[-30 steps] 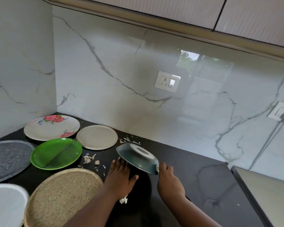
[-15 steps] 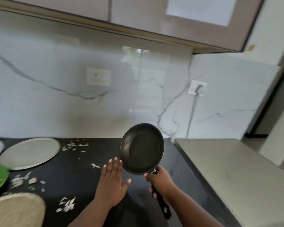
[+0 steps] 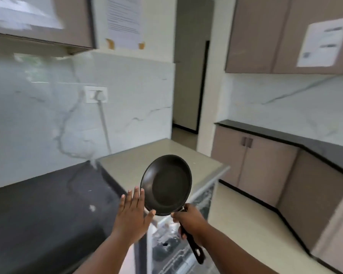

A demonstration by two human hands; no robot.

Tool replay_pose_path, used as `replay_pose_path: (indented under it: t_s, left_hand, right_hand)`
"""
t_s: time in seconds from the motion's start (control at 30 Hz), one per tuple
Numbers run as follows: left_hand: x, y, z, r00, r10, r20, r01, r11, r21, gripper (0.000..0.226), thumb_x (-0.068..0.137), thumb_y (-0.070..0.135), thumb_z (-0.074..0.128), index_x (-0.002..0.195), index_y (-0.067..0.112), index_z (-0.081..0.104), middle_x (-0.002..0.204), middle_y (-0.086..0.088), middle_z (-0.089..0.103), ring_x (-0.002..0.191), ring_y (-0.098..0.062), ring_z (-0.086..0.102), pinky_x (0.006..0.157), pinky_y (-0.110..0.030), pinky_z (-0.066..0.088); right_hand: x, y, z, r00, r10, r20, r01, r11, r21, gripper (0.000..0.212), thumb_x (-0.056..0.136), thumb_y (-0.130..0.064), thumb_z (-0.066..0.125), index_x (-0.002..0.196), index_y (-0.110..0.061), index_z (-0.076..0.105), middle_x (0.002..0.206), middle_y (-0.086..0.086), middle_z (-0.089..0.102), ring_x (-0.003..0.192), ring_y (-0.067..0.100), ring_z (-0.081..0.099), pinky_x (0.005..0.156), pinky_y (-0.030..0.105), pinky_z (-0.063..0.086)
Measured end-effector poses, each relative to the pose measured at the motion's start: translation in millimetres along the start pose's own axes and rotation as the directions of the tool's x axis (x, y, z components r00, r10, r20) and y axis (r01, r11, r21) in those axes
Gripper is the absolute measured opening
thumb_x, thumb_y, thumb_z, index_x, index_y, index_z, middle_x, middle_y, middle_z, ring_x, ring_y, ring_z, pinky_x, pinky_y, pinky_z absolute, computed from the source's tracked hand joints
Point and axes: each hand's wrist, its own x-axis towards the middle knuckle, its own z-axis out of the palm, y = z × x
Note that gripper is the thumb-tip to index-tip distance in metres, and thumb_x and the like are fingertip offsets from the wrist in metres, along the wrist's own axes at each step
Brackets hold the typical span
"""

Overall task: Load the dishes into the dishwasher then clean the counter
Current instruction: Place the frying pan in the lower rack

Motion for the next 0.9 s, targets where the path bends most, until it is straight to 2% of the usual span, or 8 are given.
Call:
replay_pose_path:
  t_s: [0.1, 0.27, 0.37, 0.43, 0.57, 0.63, 0.77, 0.9]
  left_hand:
    - [16.7, 81.5, 3.6, 0.986, 0.158, 0.041, -0.158, 0.987, -0.007, 0.08, 0.096, 0.061, 0.014, 0.135, 0.003, 0.053, 0.138, -0.016, 0.054, 0.126, -0.034, 0.053, 0.112, -0.039, 0.004]
    - [31.6, 191.8, 10.7, 0.927, 0.366, 0.08, -0.364, 0.931, -0.043, 0.08, 0.093, 0.063, 0.021, 0.141, 0.004, 0.045, 0.146, -0.017, 0.045, 0.134, -0.034, 0.045, 0.112, -0.041, 0.011]
    - [32.1, 240.7, 31.4, 0.855, 0.507, 0.11, -0.501, 0.862, -0.082, 0.094, 0.081, 0.069, 0.002, 0.154, 0.01, 0.005, 0.159, -0.009, -0.004, 0.149, -0.026, -0.004, 0.117, -0.038, -0.013]
    - [33.3, 265.3, 56.8, 0.811, 0.566, 0.149, -0.557, 0.824, -0.104, 0.097, 0.074, 0.071, -0.008, 0.153, 0.013, -0.009, 0.157, -0.005, -0.018, 0.142, -0.02, -0.024, 0.115, -0.039, -0.019]
    - [36.5, 298.2, 108.3, 0.73, 0.634, 0.255, -0.62, 0.772, -0.143, 0.091, 0.079, 0.075, -0.009, 0.147, 0.016, -0.023, 0.155, -0.007, -0.026, 0.141, -0.024, -0.028, 0.112, -0.039, -0.024]
    - [38.0, 307.8, 133.4, 0.677, 0.667, 0.313, -0.65, 0.74, -0.173, 0.091, 0.072, 0.073, -0.015, 0.142, 0.016, -0.028, 0.152, -0.008, -0.03, 0.138, -0.025, -0.031, 0.109, -0.039, -0.026]
    - [60.7, 320.8, 181.0, 0.574, 0.698, 0.428, -0.678, 0.698, -0.229, 0.104, 0.061, 0.076, -0.026, 0.143, 0.014, -0.028, 0.152, -0.01, -0.031, 0.138, -0.027, -0.03, 0.111, -0.042, -0.022]
    - [86.2, 330.4, 227.0, 0.517, 0.716, 0.469, -0.697, 0.671, -0.254, 0.107, 0.057, 0.078, -0.03, 0.144, 0.016, -0.027, 0.151, -0.008, -0.03, 0.136, -0.026, -0.031, 0.109, -0.039, -0.028]
  right_hand:
    - [-20.1, 29.8, -70.5, 0.994, 0.047, -0.099, -0.046, 0.999, 0.01, 0.006, 0.087, -0.004, 0.058, 0.09, -0.002, 0.054, 0.072, 0.011, 0.056, 0.034, 0.017, 0.044, 0.037, 0.023, 0.033]
    - [-45.7, 84.2, -158.9, 0.95, 0.152, -0.274, -0.136, 0.988, 0.076, 0.009, 0.086, -0.004, 0.059, 0.08, -0.001, 0.053, 0.066, 0.011, 0.054, 0.032, 0.017, 0.045, 0.036, 0.023, 0.036]
    - [-56.6, 124.0, -193.0, 0.904, 0.252, -0.346, -0.2, 0.963, 0.18, 0.008, 0.088, -0.004, 0.058, 0.082, -0.002, 0.053, 0.071, 0.012, 0.055, 0.034, 0.018, 0.046, 0.035, 0.023, 0.035]
    - [-62.6, 154.7, -212.2, 0.859, 0.344, -0.38, -0.253, 0.93, 0.268, 0.008, 0.089, -0.003, 0.057, 0.083, -0.002, 0.052, 0.068, 0.012, 0.052, 0.035, 0.019, 0.045, 0.037, 0.022, 0.033]
    - [-72.6, 218.5, -244.8, 0.729, 0.523, -0.441, -0.393, 0.848, 0.355, 0.006, 0.091, -0.003, 0.055, 0.086, 0.001, 0.054, 0.068, 0.012, 0.053, 0.037, 0.019, 0.047, 0.038, 0.023, 0.036]
    - [-75.0, 248.4, -255.5, 0.651, 0.6, -0.466, -0.454, 0.799, 0.395, 0.008, 0.092, -0.001, 0.052, 0.084, 0.001, 0.053, 0.067, 0.013, 0.049, 0.036, 0.02, 0.045, 0.038, 0.023, 0.035]
    - [-64.5, 289.7, -257.8, 0.458, 0.75, -0.477, -0.565, 0.66, 0.495, 0.005, 0.092, 0.002, 0.047, 0.089, 0.004, 0.051, 0.07, 0.015, 0.046, 0.038, 0.021, 0.044, 0.039, 0.023, 0.035]
    - [-27.5, 318.3, -245.1, 0.344, 0.818, -0.461, -0.624, 0.566, 0.538, 0.013, 0.089, 0.002, 0.04, 0.098, 0.007, 0.049, 0.07, 0.016, 0.047, 0.036, 0.022, 0.046, 0.042, 0.027, 0.04]
